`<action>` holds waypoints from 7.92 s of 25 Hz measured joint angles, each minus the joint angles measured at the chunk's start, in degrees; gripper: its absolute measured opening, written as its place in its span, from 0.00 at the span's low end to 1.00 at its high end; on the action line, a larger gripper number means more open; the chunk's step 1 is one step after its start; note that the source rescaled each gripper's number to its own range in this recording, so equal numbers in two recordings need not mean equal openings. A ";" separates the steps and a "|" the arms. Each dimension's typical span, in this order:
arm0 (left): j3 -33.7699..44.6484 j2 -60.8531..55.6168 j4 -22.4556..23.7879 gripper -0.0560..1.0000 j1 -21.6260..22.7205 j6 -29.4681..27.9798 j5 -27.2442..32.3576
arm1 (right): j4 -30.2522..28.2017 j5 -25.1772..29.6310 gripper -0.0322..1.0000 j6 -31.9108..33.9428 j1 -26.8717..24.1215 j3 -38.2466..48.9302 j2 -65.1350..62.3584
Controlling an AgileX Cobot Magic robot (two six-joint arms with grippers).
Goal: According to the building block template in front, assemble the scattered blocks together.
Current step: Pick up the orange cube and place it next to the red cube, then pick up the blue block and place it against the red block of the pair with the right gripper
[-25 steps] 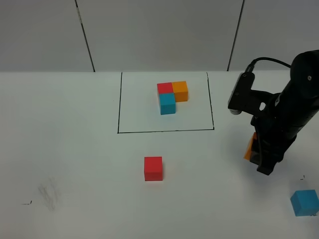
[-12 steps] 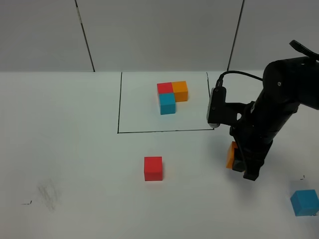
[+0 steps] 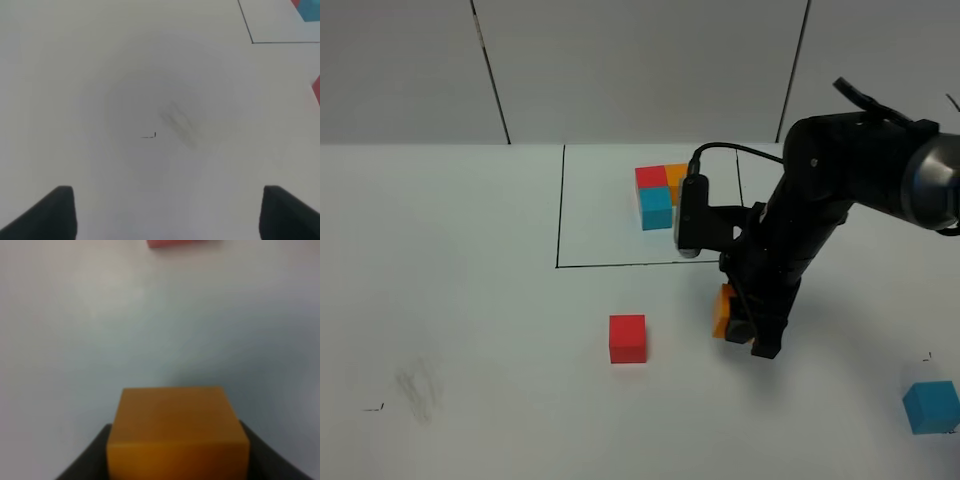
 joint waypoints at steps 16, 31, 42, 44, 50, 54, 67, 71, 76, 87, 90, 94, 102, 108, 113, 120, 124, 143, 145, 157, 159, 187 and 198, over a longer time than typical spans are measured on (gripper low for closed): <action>0.00 0.00 0.00 0.80 0.00 0.00 0.00 | -0.13 2.73 0.03 -0.79 1.49 -8.56 7.71; 0.00 0.00 0.00 0.80 0.00 0.00 0.00 | -9.02 -0.28 0.03 6.60 7.64 -8.87 9.96; 0.00 0.00 0.00 0.80 0.00 0.00 0.00 | -9.50 -0.96 0.03 8.92 7.64 -9.61 11.93; 0.00 0.00 0.00 0.80 0.00 0.00 0.00 | -10.33 -1.02 0.03 9.22 7.66 -9.61 11.93; 0.00 0.00 0.00 0.80 0.00 0.00 0.00 | -14.24 -0.59 0.03 10.30 9.60 -9.61 11.93; 0.00 0.00 0.00 0.80 0.00 0.00 0.00 | -14.38 -0.59 0.03 10.37 10.02 -9.61 11.93; 0.00 0.00 0.00 0.80 0.00 0.00 0.00 | -14.64 2.85 0.03 10.31 10.02 -15.50 14.40; 0.00 0.00 0.00 0.80 0.00 0.00 0.00 | -14.58 5.64 0.03 10.31 10.02 -19.42 16.73; 0.00 0.00 0.00 0.80 0.00 0.00 0.00 | -12.24 7.06 0.03 9.80 10.02 -19.86 17.71; 0.00 0.00 0.00 0.80 0.00 0.00 0.00 | -8.83 5.67 0.03 9.42 10.02 -19.90 17.71; 0.00 0.00 0.00 0.80 0.00 0.00 0.00 | -8.83 4.85 0.03 9.42 10.02 -19.90 17.71; 0.00 0.00 0.00 0.80 0.00 0.00 0.00 | -8.83 4.56 0.03 9.48 10.02 -19.90 17.71; 0.00 0.00 0.00 0.80 0.00 0.00 0.00 | -8.83 4.24 0.03 9.48 10.02 -19.96 19.46; 0.00 0.00 0.00 0.80 0.00 0.00 0.00 | -8.74 4.16 0.03 9.42 10.02 -20.18 21.36; 0.00 0.00 0.00 0.80 0.00 0.00 0.00 | -8.37 3.83 0.03 9.42 10.02 -20.18 21.36; 0.00 0.00 0.00 0.80 0.00 0.00 0.00 | -7.87 2.52 0.03 9.48 10.02 -20.18 21.36; 0.00 0.00 0.00 0.80 0.00 0.00 0.00 | -7.70 1.77 0.03 9.48 10.02 -20.18 21.36; 0.00 0.00 0.00 0.80 0.00 0.00 0.00 | -7.53 0.85 0.03 9.76 10.02 -20.18 21.42; 0.00 0.00 0.00 0.80 0.00 0.00 0.00 | -7.53 0.85 0.03 9.76 10.02 -20.18 21.42; 0.00 0.00 0.00 0.80 0.00 0.00 0.00 | -7.67 -0.19 0.63 11.40 10.02 -20.18 21.93; 0.00 0.00 0.00 0.80 0.00 0.00 0.00 | -7.79 -1.31 0.78 12.82 10.02 -20.18 21.98; 0.00 0.00 0.00 0.80 0.00 0.00 0.00 | -19.98 13.96 0.74 32.87 9.97 -20.08 10.16; 0.00 0.00 0.00 0.80 0.00 0.00 0.00 | -23.16 14.88 0.74 45.63 2.77 -19.87 4.78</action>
